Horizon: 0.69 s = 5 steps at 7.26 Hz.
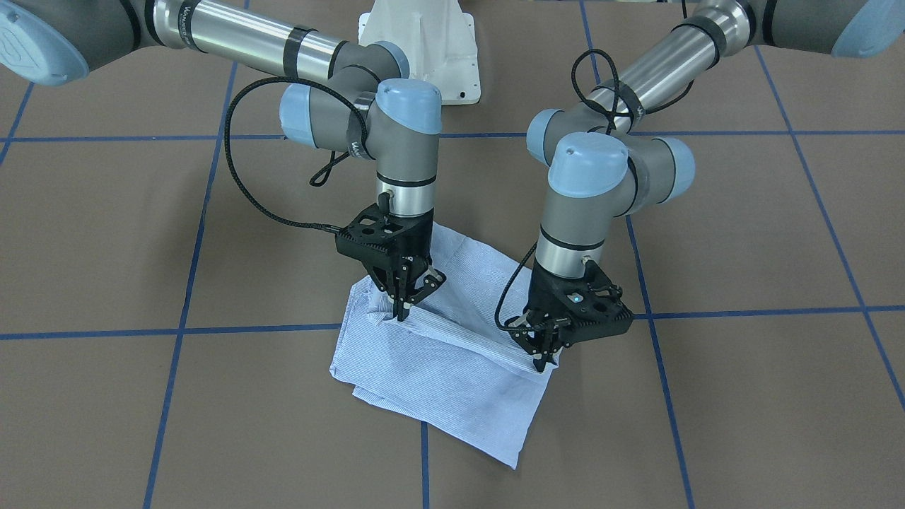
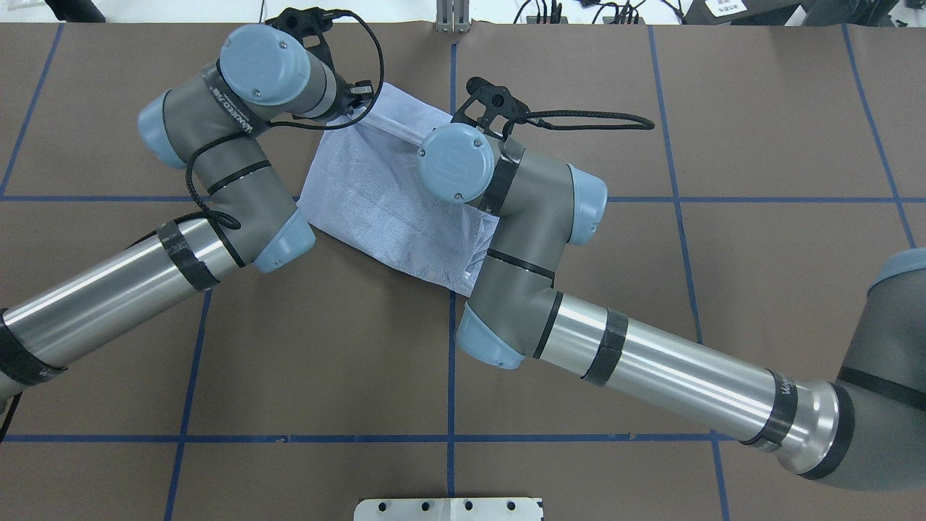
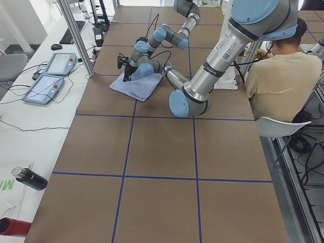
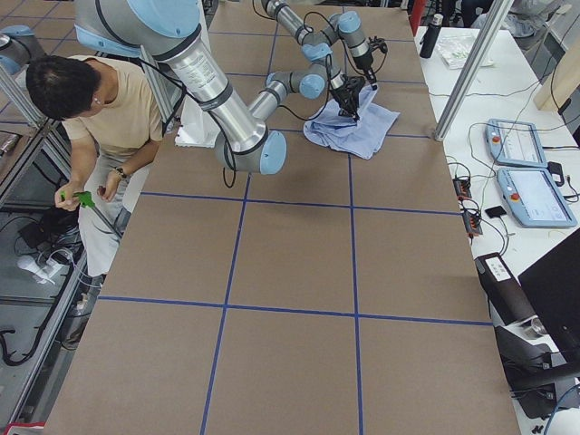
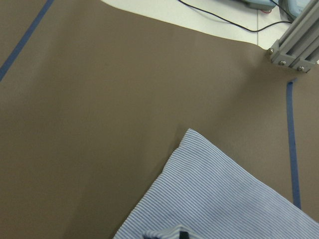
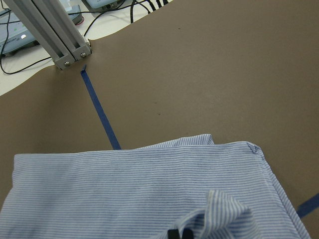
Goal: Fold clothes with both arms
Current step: 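Fold the near edge with both grippers over toward the far edge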
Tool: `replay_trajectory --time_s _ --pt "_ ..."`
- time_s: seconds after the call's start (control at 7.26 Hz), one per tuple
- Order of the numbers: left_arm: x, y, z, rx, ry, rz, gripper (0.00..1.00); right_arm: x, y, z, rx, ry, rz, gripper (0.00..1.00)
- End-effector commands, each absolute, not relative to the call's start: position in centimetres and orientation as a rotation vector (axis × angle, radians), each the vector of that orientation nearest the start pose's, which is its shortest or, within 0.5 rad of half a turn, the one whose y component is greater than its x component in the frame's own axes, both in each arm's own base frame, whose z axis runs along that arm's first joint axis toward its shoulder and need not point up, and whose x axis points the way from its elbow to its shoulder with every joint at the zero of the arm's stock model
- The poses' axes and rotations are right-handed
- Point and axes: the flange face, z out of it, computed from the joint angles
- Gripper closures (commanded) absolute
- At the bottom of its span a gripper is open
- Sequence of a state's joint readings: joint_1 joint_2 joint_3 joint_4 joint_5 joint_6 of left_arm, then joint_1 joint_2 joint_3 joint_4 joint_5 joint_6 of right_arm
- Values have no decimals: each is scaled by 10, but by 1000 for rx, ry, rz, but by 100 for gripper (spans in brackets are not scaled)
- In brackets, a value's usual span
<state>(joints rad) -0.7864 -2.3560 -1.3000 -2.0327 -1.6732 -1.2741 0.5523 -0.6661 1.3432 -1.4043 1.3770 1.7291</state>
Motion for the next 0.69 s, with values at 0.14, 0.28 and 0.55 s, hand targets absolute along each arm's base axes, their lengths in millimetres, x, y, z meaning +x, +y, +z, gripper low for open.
replay_trajectory --time_s 0.14,0.28,0.55 --pt "485 -699 234 440 877 -352 20 -581 -562 192 363 -771 682 1" --pt "488 -703 235 458 883 -330 0 -574 -570 194 363 -768 678 0" --pt "485 -694 221 452 911 -234 0 -536 -596 191 275 -804 552 0"
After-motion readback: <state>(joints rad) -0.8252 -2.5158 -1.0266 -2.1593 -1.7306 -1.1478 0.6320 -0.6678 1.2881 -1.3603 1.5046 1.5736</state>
